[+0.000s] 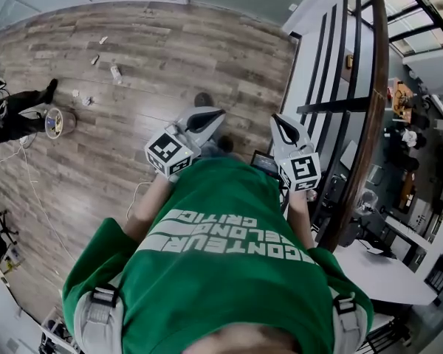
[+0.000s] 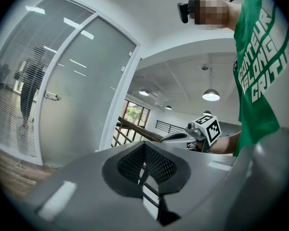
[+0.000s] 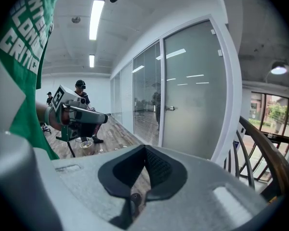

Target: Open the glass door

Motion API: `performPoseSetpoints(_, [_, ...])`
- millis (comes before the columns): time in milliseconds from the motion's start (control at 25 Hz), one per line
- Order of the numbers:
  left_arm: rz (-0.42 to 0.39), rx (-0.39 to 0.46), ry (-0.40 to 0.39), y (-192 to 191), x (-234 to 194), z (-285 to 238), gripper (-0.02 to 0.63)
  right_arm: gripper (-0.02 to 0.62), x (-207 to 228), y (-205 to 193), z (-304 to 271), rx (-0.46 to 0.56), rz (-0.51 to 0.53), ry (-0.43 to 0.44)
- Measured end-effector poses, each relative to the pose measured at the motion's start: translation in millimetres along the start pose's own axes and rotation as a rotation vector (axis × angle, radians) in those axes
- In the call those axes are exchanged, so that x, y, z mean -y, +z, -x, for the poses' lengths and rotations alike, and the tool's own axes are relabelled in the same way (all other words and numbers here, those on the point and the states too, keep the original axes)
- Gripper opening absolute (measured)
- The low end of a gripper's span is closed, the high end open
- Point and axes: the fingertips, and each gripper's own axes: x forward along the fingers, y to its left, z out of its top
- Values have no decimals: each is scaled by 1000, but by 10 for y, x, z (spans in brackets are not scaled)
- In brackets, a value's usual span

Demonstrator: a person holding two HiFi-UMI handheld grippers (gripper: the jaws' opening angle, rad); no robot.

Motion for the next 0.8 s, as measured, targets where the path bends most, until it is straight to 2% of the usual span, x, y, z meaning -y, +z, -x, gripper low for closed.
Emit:
performPoseSetpoints(400, [1, -19, -9, 78, -313, -213, 15, -8, 266, -14, -199, -24, -21, -27])
performPoseSetpoints(800, [5, 8, 21, 410, -969, -511, 15, -8, 731, 166, -543, -46, -29, -61])
